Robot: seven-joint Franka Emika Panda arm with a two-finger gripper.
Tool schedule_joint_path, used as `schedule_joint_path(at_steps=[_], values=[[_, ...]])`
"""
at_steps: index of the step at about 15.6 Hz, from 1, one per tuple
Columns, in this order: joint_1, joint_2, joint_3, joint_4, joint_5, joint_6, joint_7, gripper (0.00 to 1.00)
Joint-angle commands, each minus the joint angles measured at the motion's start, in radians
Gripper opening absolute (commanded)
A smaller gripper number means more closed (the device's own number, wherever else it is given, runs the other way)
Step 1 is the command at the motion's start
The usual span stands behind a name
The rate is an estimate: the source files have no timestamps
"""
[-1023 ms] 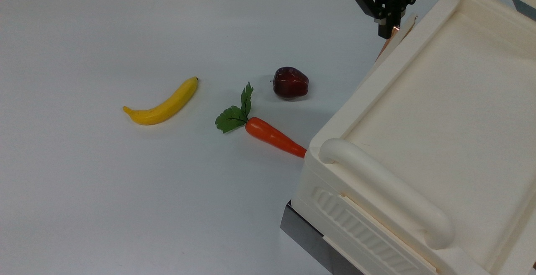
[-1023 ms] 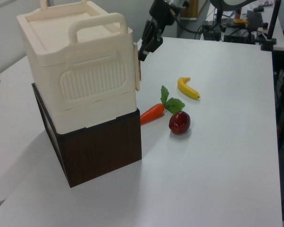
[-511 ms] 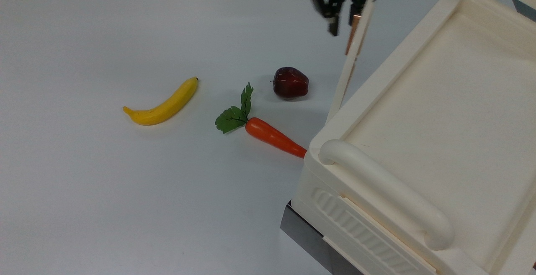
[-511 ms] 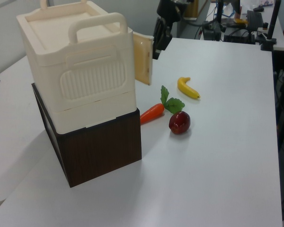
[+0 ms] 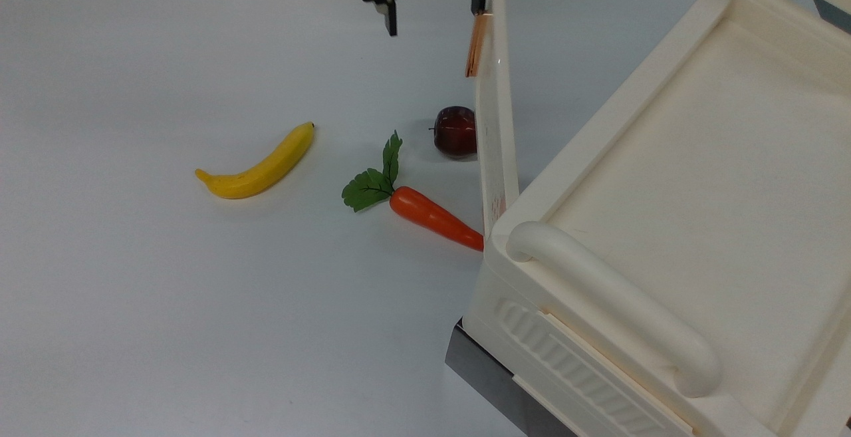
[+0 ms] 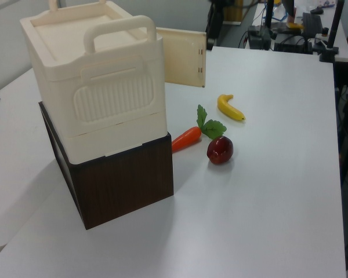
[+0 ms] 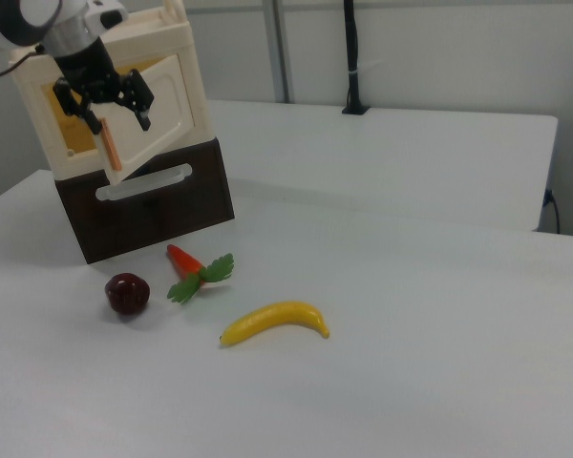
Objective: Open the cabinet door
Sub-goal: 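Pull the gripped door edge outward, swinging the door open on its hinge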
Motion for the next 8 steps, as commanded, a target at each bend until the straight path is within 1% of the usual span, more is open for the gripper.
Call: schedule_joint_path(at_steps=[1, 5, 8], values=[[-0.022, -0.09, -0.005, 0.009, -0.013, -0.074, -0.006, 1.0], [-0.019, -0.093, 0.003, 0.019, -0.002, -0.086, 0.004, 1.0], [0.01, -0.091, 0.013, 0.02, 0.001, -0.069, 0.011, 1.0]])
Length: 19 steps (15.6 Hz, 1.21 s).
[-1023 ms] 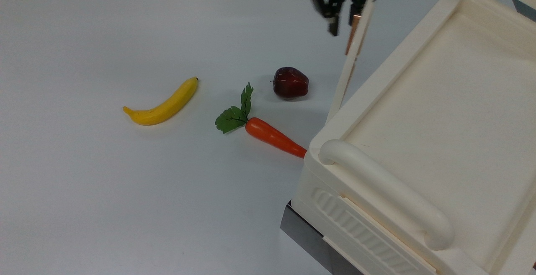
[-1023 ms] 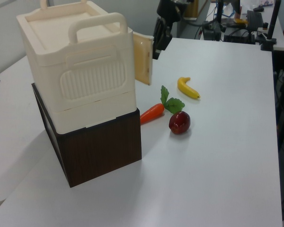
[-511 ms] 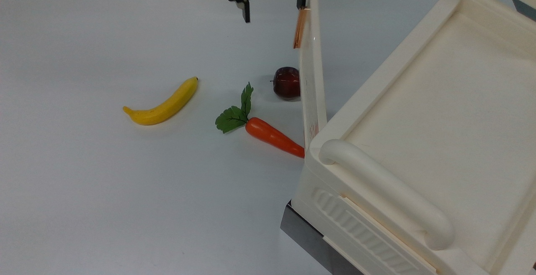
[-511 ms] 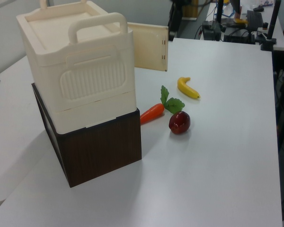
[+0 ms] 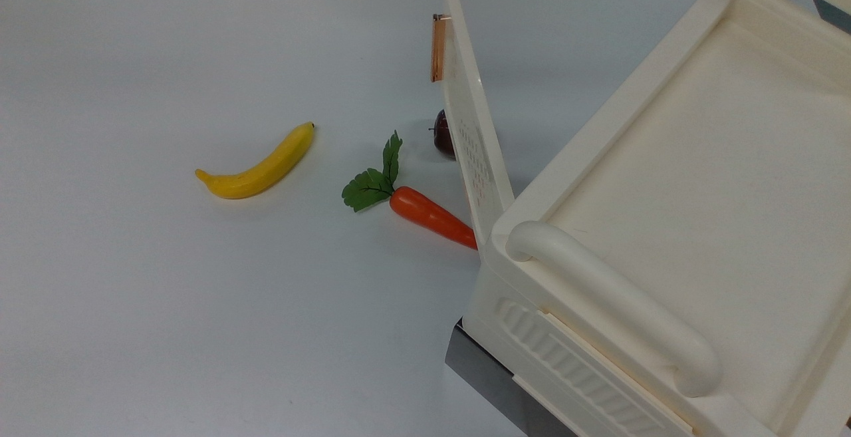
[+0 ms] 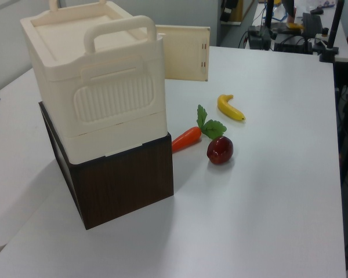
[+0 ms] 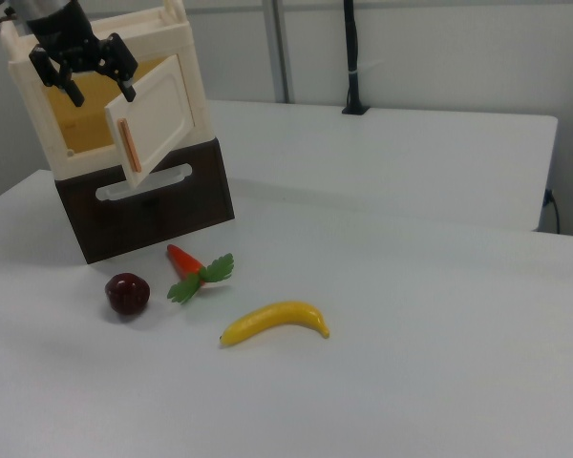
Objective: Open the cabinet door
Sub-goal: 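Pull the gripped door edge outward, swinging the door open on its hinge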
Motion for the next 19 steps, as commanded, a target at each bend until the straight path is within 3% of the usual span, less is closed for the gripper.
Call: schedule_joint_path(at_steps=[1, 5, 9, 12, 19], values=[[0.057, 0.004, 0.009, 0.004, 0.0, 0.025, 0.011, 1.0], [0.128, 0.027, 0.012, -0.004, 0.002, 0.13, 0.083, 1.0], [0.139, 0.076, 0.012, -0.01, -0.012, 0.207, 0.138, 1.0], [0.122, 0.116, 0.0, -0.024, -0.015, 0.247, 0.148, 1.0], [-0.016, 0.161, -0.004, -0.025, -0.017, 0.25, 0.112, 1.0]])
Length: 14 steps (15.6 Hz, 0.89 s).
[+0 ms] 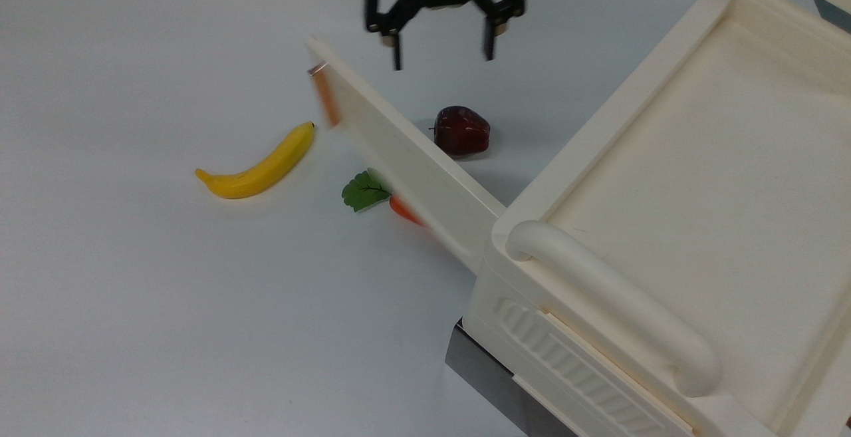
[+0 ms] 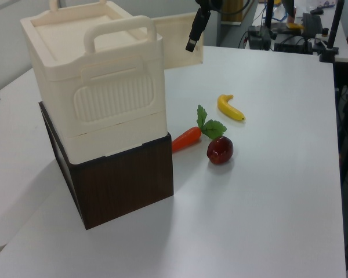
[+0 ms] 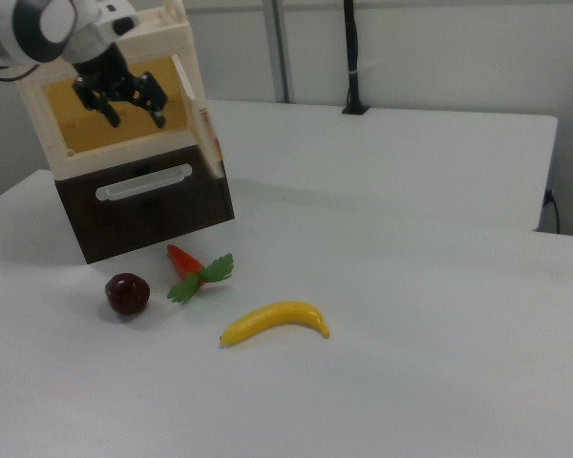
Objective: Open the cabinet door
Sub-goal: 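Release the door edge and lift the gripper away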
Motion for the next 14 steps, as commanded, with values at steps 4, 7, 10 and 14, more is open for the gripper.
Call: schedule_joint_path(at_steps=[4, 7, 10, 14], values=[[-0.052, -0.008, -0.001, -0.03, -0.008, -0.002, -0.013, 1.0], [-0.071, -0.007, -0.001, -0.059, -0.008, -0.002, -0.013, 1.0], [-0.08, -0.004, -0.004, -0.07, -0.008, -0.002, -0.007, 1.0], [-0.083, 0.001, -0.014, -0.082, -0.008, -0.002, -0.007, 1.0]])
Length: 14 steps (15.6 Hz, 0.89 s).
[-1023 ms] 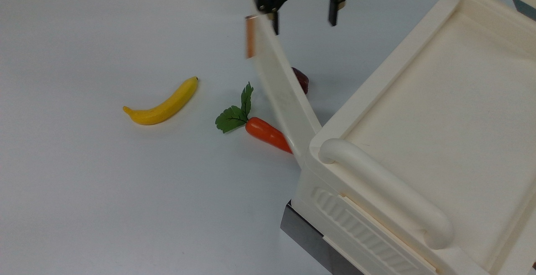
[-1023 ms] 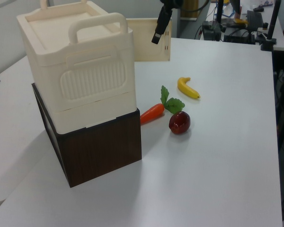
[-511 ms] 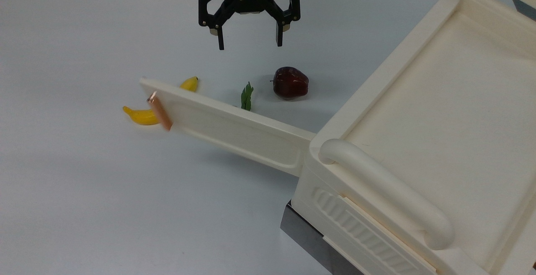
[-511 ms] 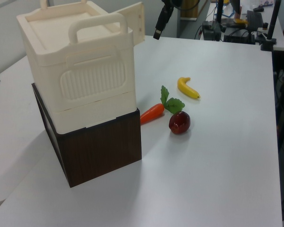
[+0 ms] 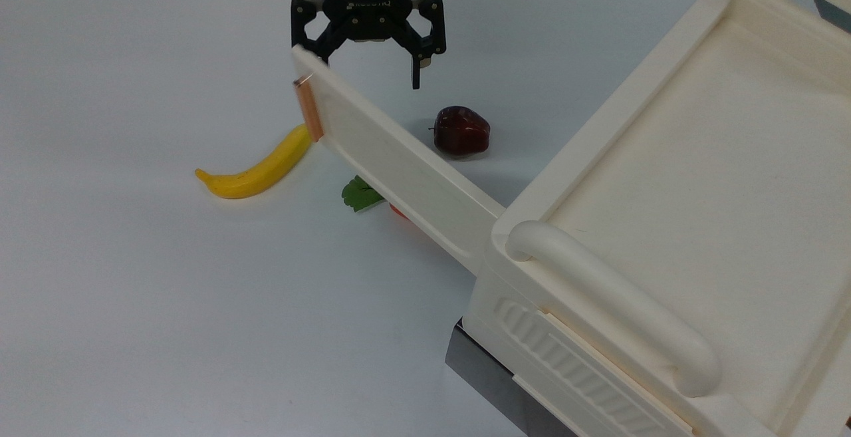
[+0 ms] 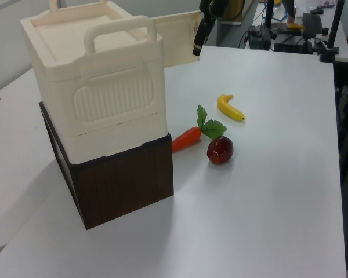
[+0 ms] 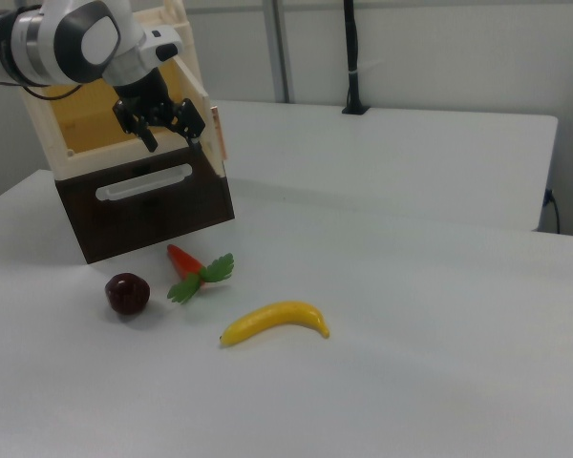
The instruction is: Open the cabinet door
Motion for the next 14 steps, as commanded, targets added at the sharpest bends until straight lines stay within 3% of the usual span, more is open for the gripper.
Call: schedule_joint_path(at_steps=[1, 9, 14], values=[[-0.001, -0.011, -0.011, -0.034, -0.008, -0.002, 0.004, 1.0], [-0.019, -0.049, -0.065, -0.051, -0.008, -0.238, 0.024, 1.0], [-0.029, -0.192, -0.109, -0.242, -0.008, -0.256, -0.008, 1.0]])
